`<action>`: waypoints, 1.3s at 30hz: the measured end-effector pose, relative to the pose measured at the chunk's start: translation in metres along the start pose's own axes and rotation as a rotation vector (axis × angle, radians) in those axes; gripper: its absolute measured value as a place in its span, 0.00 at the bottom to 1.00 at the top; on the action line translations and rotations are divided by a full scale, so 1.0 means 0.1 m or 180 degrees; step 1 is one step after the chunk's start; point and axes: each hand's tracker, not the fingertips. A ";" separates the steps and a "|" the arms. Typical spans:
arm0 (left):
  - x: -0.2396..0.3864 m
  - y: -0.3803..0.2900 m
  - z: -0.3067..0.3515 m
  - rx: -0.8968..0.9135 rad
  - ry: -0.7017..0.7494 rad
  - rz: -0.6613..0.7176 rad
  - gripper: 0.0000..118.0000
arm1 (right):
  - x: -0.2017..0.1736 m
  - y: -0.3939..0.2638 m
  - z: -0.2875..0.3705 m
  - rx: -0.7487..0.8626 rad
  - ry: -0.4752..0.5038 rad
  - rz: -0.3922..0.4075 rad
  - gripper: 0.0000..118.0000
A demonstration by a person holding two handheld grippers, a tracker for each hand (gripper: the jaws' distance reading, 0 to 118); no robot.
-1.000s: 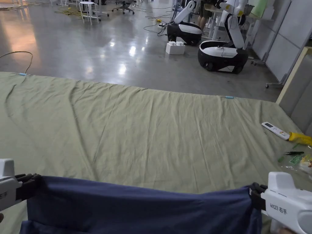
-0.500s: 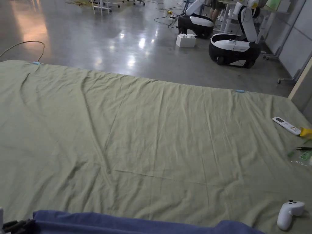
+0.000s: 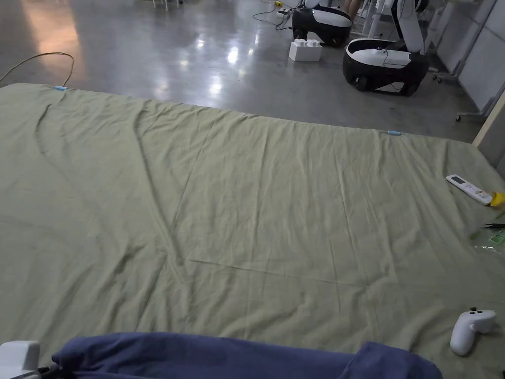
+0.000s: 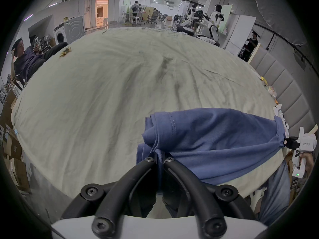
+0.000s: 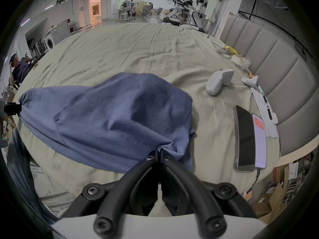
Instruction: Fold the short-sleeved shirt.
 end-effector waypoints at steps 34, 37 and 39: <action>1.56 1.17 1.21 0.2412 0.0048 -0.0223 0.04 | -1.11 1.46 1.19 0.3005 -0.0313 -0.0409 0.02; 1.51 1.17 1.25 0.2394 0.0099 -0.0292 0.04 | -1.18 1.48 1.23 0.3101 -0.0453 -0.0341 0.02; 1.47 1.17 1.20 0.2363 0.0180 -0.0343 0.04 | -1.16 1.48 1.23 0.3093 -0.0399 -0.0395 0.02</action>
